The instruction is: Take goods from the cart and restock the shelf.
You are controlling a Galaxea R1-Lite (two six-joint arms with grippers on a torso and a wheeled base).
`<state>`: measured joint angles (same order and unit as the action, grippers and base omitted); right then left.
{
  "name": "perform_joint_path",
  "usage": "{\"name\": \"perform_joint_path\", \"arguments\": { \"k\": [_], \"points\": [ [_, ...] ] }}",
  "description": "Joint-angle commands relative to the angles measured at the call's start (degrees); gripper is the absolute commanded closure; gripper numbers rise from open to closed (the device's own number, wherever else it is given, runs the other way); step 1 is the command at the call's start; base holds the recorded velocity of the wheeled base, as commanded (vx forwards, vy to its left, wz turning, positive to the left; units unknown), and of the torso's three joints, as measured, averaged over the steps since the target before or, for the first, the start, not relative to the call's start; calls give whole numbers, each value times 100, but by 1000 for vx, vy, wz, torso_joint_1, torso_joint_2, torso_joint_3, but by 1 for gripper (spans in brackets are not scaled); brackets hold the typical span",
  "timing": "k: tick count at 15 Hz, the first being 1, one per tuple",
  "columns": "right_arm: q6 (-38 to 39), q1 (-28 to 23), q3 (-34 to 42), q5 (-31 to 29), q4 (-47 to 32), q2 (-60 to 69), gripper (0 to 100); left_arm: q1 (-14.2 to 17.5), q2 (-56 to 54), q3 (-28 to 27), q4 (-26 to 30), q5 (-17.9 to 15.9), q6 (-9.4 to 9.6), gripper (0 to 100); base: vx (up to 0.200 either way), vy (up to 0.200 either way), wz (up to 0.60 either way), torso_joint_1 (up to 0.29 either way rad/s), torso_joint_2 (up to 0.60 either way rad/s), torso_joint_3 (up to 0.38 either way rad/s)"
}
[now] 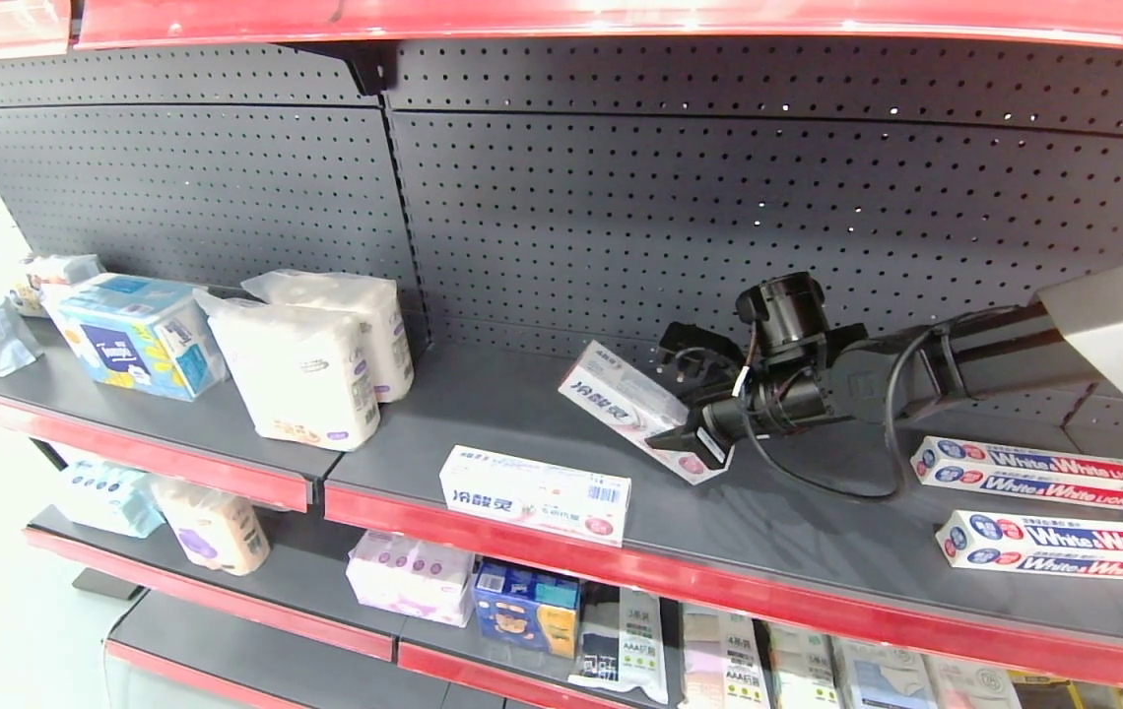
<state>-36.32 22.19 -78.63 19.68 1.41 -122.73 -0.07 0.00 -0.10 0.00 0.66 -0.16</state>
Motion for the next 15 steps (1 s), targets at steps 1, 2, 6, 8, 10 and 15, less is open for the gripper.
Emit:
{"name": "perform_joint_path", "arguments": {
  "k": [1, 2, 6, 8, 10, 15],
  "points": [
    [-7, 31, 6, 1, -1, -5, 0, -1, 0, 1, 0, 4, -2, 0, 0, 0, 0, 0, 0, 0],
    [2, 49, -3, 1, 34, -5, 0, -1, 0, 1, 0, 4, -2, 0, 0, 0, 0, 0, 0, 0],
    [54, 14, 6, 1, 131, 4, 0, -1, 0, 1, 0, 4, -2, 0, 0, 0, 0, 0, 0, 0],
    [230, -109, 49, 10, 237, 83, 0, -1, 0, 1, 0, 4, -2, 0, 0, 0, 0, 0, 0, 0],
    [406, -224, 76, 19, 237, 197, 0, -1, 0, 1, 0, 4, -2, 0, 0, 0, 0, 0, 0, 0],
    [1021, -452, 489, 72, 237, 628, 0, -1, 0, 1, 0, 4, -2, 0, 0, 0, 0, 0, 0, 0]
  ]
}}
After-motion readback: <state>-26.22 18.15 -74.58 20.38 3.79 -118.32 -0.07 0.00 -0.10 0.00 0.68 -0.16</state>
